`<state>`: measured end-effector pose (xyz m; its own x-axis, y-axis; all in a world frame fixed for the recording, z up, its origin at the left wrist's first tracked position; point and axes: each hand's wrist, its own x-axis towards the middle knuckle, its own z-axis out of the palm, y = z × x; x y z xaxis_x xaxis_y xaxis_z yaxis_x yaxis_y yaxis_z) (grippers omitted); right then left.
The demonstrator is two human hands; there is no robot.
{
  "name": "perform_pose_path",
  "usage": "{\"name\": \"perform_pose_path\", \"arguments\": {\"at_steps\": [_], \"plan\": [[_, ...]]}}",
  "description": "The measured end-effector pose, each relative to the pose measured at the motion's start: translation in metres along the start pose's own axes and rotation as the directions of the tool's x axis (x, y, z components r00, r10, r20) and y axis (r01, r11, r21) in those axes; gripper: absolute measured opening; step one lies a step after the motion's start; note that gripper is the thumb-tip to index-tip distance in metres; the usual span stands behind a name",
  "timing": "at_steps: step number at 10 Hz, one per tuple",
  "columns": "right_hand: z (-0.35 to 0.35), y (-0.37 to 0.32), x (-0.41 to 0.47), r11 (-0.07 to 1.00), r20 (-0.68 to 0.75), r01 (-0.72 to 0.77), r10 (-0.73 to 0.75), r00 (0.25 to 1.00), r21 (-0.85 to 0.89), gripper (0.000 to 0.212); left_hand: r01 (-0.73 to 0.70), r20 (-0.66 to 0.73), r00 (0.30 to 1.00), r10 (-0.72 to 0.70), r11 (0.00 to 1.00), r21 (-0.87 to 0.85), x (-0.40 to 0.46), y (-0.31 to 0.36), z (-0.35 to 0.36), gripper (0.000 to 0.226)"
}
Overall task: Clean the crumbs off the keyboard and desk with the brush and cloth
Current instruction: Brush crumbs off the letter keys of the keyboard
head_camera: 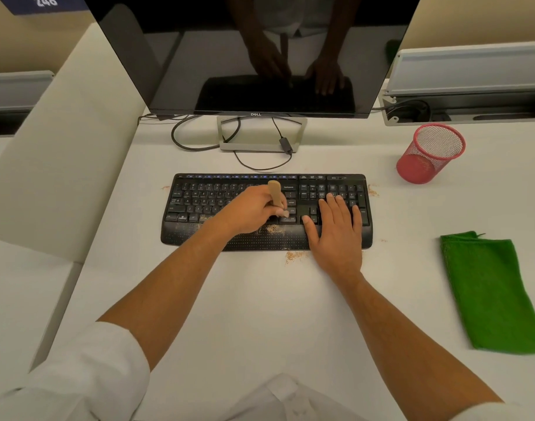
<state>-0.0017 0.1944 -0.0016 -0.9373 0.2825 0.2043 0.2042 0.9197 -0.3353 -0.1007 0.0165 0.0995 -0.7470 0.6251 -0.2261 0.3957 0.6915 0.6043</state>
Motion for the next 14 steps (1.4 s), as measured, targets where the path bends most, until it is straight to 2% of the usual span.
{"name": "perform_pose_path", "arguments": {"at_steps": [3,5,7,8,9,10,11,12,13,14], "plan": [[0.000,0.000,-0.001,1.000,-0.003,0.001,-0.001,1.000,0.012,0.060,0.141,0.033,0.989,-0.145,0.986,0.084,-0.014,-0.033,-0.025,0.008],[-0.002,0.000,-0.001,1.000,-0.017,0.002,-0.002,1.000,0.023,0.059,0.275,0.033,0.959,-0.282,0.951,0.139,-0.027,-0.061,-0.049,0.010],[-0.001,-0.001,-0.001,1.000,-0.005,0.000,0.000,1.000,0.018,0.059,0.413,-0.028,0.909,-0.417,0.887,0.207,-0.045,-0.084,-0.070,0.017],[-0.001,0.000,-0.001,1.000,-0.002,0.000,0.000,1.000,0.014,0.059,0.506,-0.083,0.858,-0.507,0.807,0.305,-0.052,-0.094,-0.084,0.024],[0.000,0.001,-0.001,1.000,0.005,0.001,-0.001,1.000,0.014,0.059,0.537,-0.118,0.835,-0.537,0.749,0.389,-0.056,-0.094,-0.090,0.020],[0.000,0.001,-0.001,1.000,0.005,0.000,0.000,1.000,0.024,0.059,0.522,-0.149,0.850,-0.506,0.766,0.374,-0.055,-0.085,-0.086,0.014],[-0.001,0.000,-0.001,1.000,0.002,-0.003,0.003,1.000,0.023,0.058,0.470,-0.184,0.880,-0.437,0.857,0.211,-0.051,-0.073,-0.078,0.016],[-0.001,0.000,-0.001,1.000,-0.001,-0.004,0.004,1.000,0.019,0.058,0.335,-0.181,0.927,-0.329,0.942,0.001,-0.045,-0.055,-0.061,0.014],[-0.001,0.000,-0.001,1.000,0.003,-0.004,0.004,1.000,0.017,0.059,0.280,-0.191,0.939,-0.284,0.959,-0.049,-0.040,-0.049,-0.048,0.015],[-0.002,0.000,-0.001,1.000,0.009,-0.004,0.003,1.000,0.015,0.058,0.226,-0.274,0.927,-0.255,0.965,-0.134,-0.034,-0.040,-0.032,0.016]]}}
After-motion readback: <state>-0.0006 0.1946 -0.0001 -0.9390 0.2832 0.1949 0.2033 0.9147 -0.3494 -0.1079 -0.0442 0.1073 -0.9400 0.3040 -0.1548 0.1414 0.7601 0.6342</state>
